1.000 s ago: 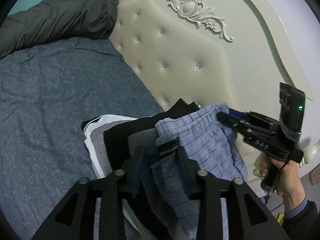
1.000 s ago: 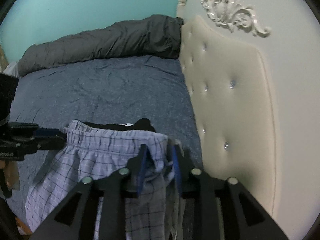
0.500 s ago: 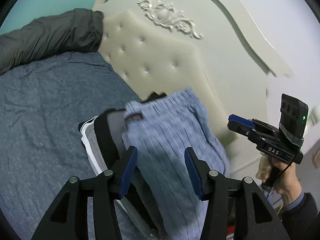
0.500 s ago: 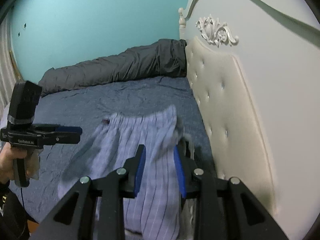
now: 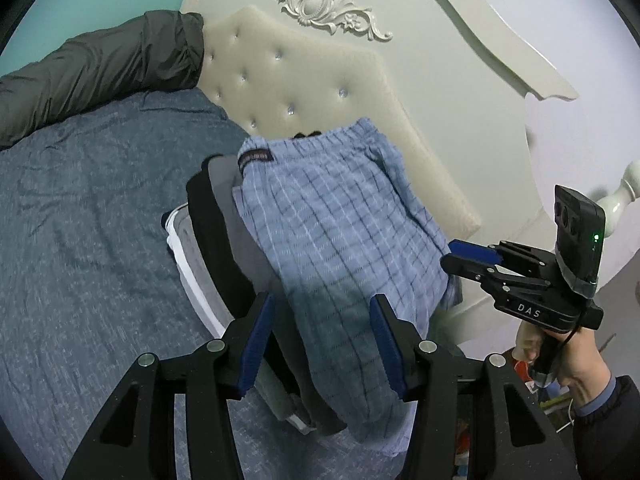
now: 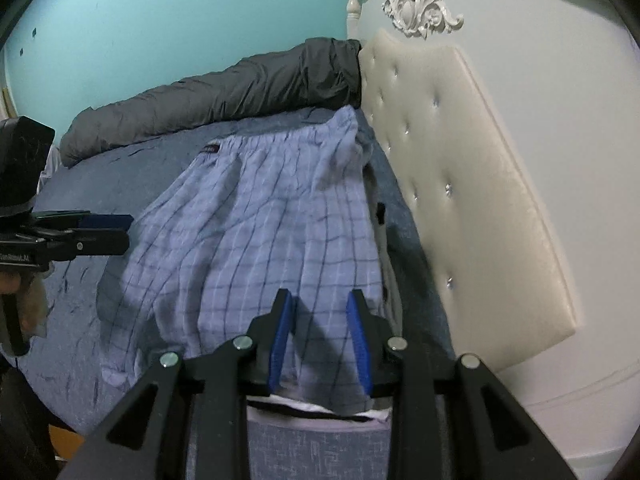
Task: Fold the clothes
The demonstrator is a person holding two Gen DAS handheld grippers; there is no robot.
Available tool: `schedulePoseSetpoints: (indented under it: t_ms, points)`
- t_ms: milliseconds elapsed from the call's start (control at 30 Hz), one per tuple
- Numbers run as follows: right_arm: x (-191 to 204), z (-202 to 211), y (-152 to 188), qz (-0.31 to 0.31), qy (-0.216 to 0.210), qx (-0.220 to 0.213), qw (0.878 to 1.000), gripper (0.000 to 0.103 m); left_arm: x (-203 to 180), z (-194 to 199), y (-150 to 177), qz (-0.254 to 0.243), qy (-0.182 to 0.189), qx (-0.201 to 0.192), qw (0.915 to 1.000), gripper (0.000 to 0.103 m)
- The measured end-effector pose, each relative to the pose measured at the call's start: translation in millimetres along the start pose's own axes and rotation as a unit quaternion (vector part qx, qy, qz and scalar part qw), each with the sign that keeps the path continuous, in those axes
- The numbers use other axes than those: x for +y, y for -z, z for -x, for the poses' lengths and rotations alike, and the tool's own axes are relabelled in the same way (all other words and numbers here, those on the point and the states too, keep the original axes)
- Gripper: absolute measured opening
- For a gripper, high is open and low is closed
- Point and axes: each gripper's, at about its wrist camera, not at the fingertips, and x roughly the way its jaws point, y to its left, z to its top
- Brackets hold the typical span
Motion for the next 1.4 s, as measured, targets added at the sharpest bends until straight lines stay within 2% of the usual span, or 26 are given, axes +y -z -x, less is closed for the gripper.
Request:
schedulePoseSetpoints:
  t_ms: [133, 233, 467, 600, 733, 800, 933, 1033, 1133, 1400]
  points:
    - [-2.7, -0.3, 0.8, -0.005, 0.014, 0.001, 1.0, 0.01, 1.1, -4.9, 5.0, 0.003, -0.004, 0.005, 1.0, 0.054]
    - [-10.0, 1.7, 1.2, -0.014, 0.024, -0.001, 1.0, 0.005, 3.0, -7.8, 7.0, 0.005, -0.005, 0.005, 1.0, 0.054]
    - [-29.3, 6.4, 5.8, -0.045, 0.022, -0.012, 0.999, 0.004, 4.9, -9.5, 8.6, 0.005, -0.005, 0.005, 1.0, 0.054]
    - [-48.5, 6.3, 7.9, -0.082, 0.018, -0.019, 0.996, 0.004, 6.1, -9.8, 9.7, 0.006, -0.005, 0.006, 1.0, 0.054]
    - [-77.5, -1.2, 9.9, -0.136, 0.046, -0.01, 0.99, 0.004, 6.2, -9.5, 9.7, 0.006, -0.005, 0.006, 0.9999, 0.054]
    - [-86.1, 3.6, 9.2, -0.154, 0.053, -0.021, 0.986, 0.004, 6.6, -8.3, 9.1, 0.006, -0.006, 0.005, 0.9999, 0.054]
    - [-85.8, 18.3, 0.1, -0.153, 0.025, -0.054, 0.986, 0.004, 8.9, -2.7, 7.4, 0.006, -0.009, -0.003, 0.9999, 0.054]
    - [-72.1, 17.0, -10.9, -0.127, -0.002, -0.062, 0.99, 0.004, 11.7, -0.3, 6.2, 0.011, -0.008, -0.009, 0.9999, 0.054]
    - [-60.2, 7.3, -20.5, -0.116, -0.027, -0.06, 0.991, 0.004, 14.4, -2.6, 6.2, 0.01, -0.014, -0.005, 0.9998, 0.054]
    - [-37.6, -23.0, -44.2, -0.103, -0.055, -0.04, 0.992, 0.004, 25.7, -7.7, 11.0, 0.014, -0.013, 0.003, 0.9998, 0.054]
